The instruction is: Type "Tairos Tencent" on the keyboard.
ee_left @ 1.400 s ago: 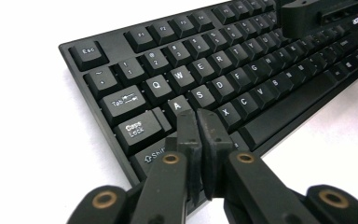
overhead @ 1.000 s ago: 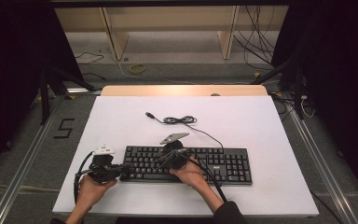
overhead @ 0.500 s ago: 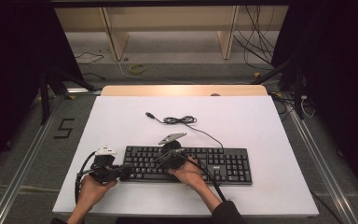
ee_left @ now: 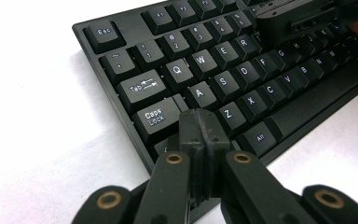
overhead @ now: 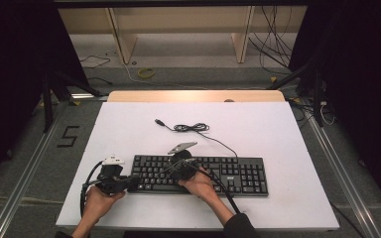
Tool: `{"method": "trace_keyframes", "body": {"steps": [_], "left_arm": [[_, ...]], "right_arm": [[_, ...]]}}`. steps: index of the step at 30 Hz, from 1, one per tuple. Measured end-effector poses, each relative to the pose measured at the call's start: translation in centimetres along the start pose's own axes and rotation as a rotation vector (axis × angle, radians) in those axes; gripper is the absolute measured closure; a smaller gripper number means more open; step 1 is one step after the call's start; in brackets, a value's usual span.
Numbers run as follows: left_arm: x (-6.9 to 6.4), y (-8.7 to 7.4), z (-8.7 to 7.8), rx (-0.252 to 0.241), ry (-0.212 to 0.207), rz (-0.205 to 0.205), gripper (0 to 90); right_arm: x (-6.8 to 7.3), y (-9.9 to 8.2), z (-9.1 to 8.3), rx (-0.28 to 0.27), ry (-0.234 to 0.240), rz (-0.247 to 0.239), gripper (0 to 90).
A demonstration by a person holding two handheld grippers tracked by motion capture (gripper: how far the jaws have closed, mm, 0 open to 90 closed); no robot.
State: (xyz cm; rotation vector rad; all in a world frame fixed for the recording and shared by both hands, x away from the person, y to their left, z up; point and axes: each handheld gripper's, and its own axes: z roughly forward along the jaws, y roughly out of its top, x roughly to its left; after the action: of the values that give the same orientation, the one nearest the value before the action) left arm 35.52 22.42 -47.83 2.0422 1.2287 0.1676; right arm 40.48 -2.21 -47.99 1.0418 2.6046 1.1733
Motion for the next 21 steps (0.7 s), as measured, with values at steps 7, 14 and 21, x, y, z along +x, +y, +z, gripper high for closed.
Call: {"method": "trace_keyframes", "body": {"steps": [7, 14, 21], "left_arm": [[-0.3, 0.1, -0.6, -0.044, -0.001, 0.011, 86.6], [-0.4, 0.3, -0.7, -0.073, -0.024, 0.013, 77.3], [-0.5, 0.4, -0.7, -0.098, -0.034, -0.015, 60.3]], "right_arm": [[-0.2, 0.0, -0.9, -0.030, 0.013, 0.027, 89.4], [-0.2, -0.3, -2.6, -0.076, 0.043, 0.027, 80.9], [-0.5, -1.1, -4.0, -0.100, 0.070, 0.027, 65.5]]}}
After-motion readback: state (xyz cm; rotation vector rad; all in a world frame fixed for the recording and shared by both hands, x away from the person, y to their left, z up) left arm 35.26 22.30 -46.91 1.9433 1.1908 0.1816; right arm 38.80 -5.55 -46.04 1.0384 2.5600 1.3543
